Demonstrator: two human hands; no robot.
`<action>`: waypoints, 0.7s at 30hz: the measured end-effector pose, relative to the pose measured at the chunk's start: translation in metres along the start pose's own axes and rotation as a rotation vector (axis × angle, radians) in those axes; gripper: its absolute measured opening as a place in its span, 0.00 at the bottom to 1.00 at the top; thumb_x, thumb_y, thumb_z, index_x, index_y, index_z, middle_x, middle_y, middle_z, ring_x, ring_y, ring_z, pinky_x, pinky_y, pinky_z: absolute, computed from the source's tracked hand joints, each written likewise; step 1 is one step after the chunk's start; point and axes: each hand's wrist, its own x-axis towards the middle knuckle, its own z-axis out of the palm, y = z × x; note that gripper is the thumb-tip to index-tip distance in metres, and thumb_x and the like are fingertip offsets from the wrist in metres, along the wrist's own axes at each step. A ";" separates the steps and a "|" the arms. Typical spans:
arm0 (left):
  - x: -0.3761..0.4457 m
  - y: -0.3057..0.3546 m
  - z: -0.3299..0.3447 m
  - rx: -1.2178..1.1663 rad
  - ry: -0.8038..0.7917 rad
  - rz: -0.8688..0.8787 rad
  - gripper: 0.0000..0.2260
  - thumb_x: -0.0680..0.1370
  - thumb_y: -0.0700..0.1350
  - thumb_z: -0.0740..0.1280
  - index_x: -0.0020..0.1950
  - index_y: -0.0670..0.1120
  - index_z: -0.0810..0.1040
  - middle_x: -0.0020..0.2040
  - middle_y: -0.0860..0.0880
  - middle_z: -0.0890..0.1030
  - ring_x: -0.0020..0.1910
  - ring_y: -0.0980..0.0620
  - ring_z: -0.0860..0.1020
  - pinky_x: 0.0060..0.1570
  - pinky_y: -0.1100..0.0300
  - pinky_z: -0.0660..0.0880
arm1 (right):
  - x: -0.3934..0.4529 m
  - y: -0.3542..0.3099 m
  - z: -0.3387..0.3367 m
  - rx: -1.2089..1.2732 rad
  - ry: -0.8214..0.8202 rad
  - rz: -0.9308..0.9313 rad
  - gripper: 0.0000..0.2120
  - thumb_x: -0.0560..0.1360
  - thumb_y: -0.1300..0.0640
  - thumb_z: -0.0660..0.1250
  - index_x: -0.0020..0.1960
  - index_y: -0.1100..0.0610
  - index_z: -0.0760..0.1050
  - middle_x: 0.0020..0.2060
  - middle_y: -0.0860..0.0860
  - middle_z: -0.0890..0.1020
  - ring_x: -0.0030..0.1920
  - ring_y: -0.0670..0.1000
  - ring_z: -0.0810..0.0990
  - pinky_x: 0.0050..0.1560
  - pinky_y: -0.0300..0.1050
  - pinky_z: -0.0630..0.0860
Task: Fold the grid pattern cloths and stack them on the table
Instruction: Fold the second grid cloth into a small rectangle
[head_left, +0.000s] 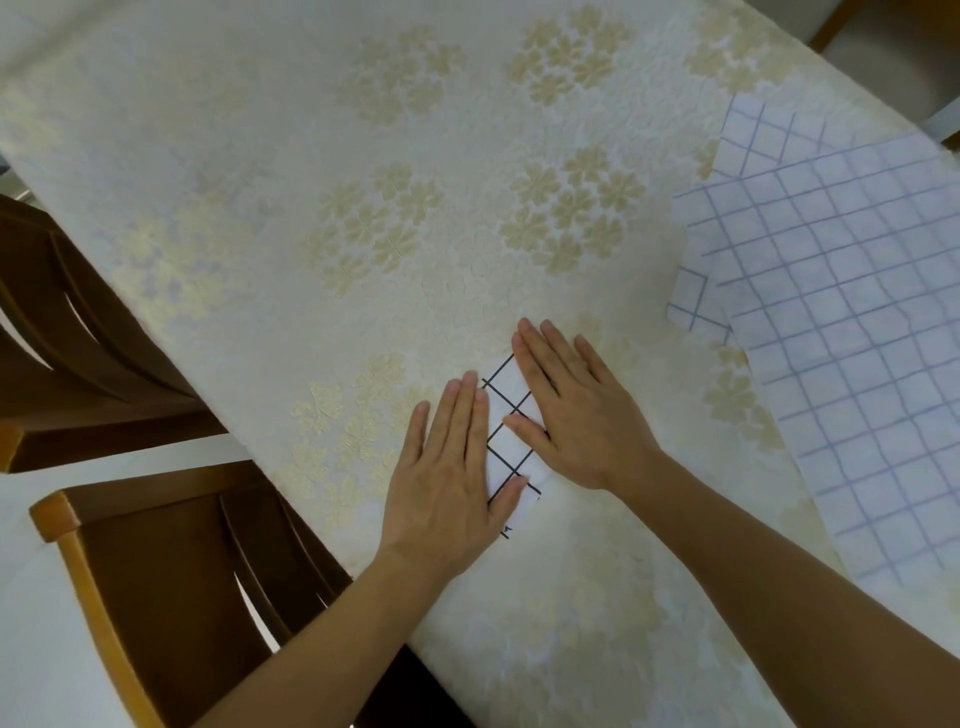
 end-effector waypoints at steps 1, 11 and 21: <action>0.001 0.005 -0.001 -0.019 0.009 -0.017 0.37 0.82 0.62 0.50 0.80 0.37 0.46 0.81 0.40 0.46 0.80 0.44 0.45 0.77 0.43 0.55 | 0.000 -0.001 0.001 0.001 0.004 0.006 0.36 0.83 0.36 0.42 0.81 0.60 0.42 0.81 0.55 0.42 0.80 0.54 0.40 0.79 0.56 0.49; -0.010 0.010 0.008 -0.046 0.013 -0.057 0.37 0.82 0.64 0.50 0.80 0.39 0.45 0.81 0.41 0.44 0.80 0.46 0.44 0.77 0.46 0.54 | -0.002 0.001 0.003 0.024 0.016 0.032 0.37 0.82 0.35 0.41 0.81 0.60 0.43 0.81 0.55 0.43 0.80 0.52 0.41 0.79 0.57 0.49; -0.011 0.009 -0.001 -0.057 -0.081 -0.057 0.37 0.82 0.65 0.46 0.80 0.40 0.41 0.81 0.42 0.40 0.80 0.47 0.40 0.78 0.46 0.50 | -0.001 -0.001 -0.007 0.034 -0.044 0.050 0.38 0.81 0.34 0.41 0.81 0.59 0.42 0.81 0.54 0.43 0.80 0.53 0.41 0.79 0.57 0.49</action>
